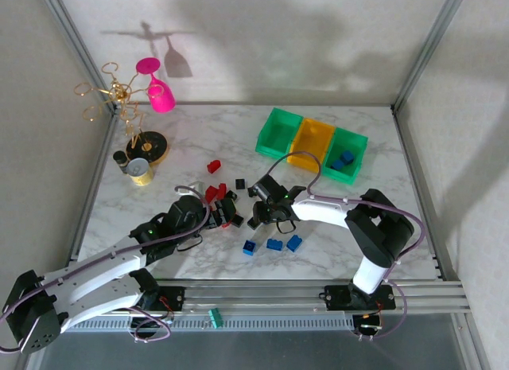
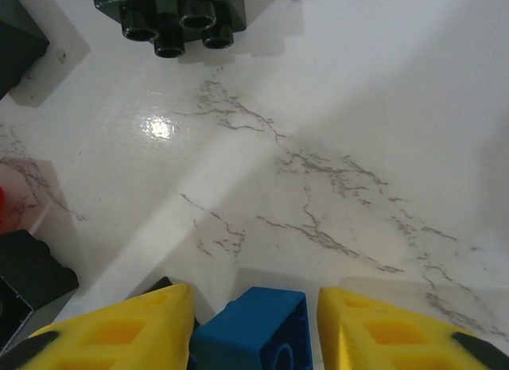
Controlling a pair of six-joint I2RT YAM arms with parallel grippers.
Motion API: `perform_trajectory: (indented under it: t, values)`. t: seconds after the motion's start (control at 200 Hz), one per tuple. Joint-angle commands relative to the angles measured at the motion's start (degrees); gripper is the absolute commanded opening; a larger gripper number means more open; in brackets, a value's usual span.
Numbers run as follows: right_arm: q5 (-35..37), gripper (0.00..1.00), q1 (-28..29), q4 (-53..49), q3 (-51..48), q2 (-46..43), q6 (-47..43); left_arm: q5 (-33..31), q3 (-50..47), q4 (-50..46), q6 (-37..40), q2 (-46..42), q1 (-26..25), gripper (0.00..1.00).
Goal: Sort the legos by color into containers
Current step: Pick up the lego from the center of the table, then place the lego in the container.
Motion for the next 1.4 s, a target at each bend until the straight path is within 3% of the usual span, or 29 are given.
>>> perform_trajectory:
  t: [0.0, 0.27, 0.541, 0.721, 1.056, 1.392]
  values:
    - [1.98, 0.41, 0.47, -1.16, -1.47, -1.31, 0.74, -0.53, 0.47, 1.79, 1.03, 0.44, -0.44, 1.0]
    - [2.44, 0.29, 0.49, -1.44, -1.18, -1.98, 0.91, 0.0, 1.04, 2.35, 1.12, 1.14, -0.38, 1.0]
    - [4.79, 0.24, -2.34, -3.7, -0.09, -6.1, -0.48, 0.41, 3.1, 3.26, 1.54, 2.49, -0.38, 1.0]
    - [6.36, 0.24, -9.94, -4.85, -0.3, -10.32, -2.49, 1.54, 5.98, 5.29, 2.39, 5.87, -0.38, 1.0]
    - [6.42, 0.23, -30.99, -2.43, 4.42, -13.07, -7.87, 2.26, 9.95, 11.35, 3.28, 12.88, -0.4, 1.0]
    - [6.75, 0.24, -42.39, 3.11, 12.9, -2.86, -10.63, 3.64, 14.66, 15.45, 3.93, 21.68, -0.46, 1.0]
